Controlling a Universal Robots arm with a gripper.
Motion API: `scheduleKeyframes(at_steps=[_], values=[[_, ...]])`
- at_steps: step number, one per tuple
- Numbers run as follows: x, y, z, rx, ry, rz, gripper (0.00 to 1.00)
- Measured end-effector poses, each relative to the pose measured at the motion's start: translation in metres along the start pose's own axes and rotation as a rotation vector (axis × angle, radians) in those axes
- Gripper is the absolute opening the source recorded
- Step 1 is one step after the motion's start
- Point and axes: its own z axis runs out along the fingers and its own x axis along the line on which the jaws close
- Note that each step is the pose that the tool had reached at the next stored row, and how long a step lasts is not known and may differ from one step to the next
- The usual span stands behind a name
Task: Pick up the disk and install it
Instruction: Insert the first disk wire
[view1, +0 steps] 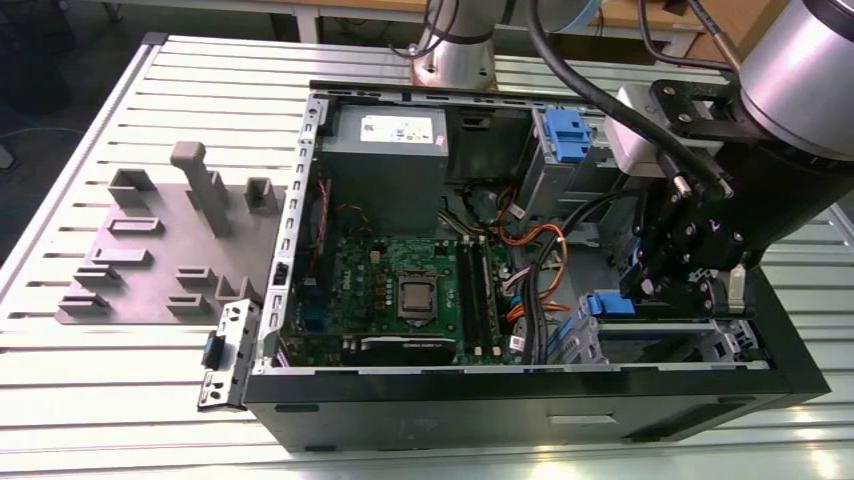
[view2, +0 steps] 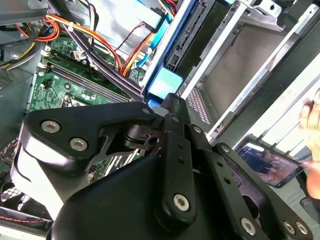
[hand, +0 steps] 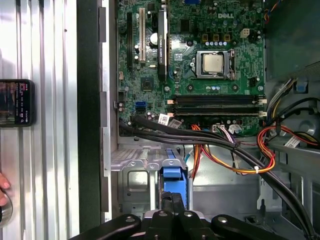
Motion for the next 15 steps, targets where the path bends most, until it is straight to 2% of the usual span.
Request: scheduleKeyframes(at_steps=[11, 15], values=[[0.0, -0.0001, 0.0002, 0.0, 0.0, 0.0, 0.11], [-0.0004, -0.0092, 0.0009, 0.0, 0.0, 0.0, 0.11]])
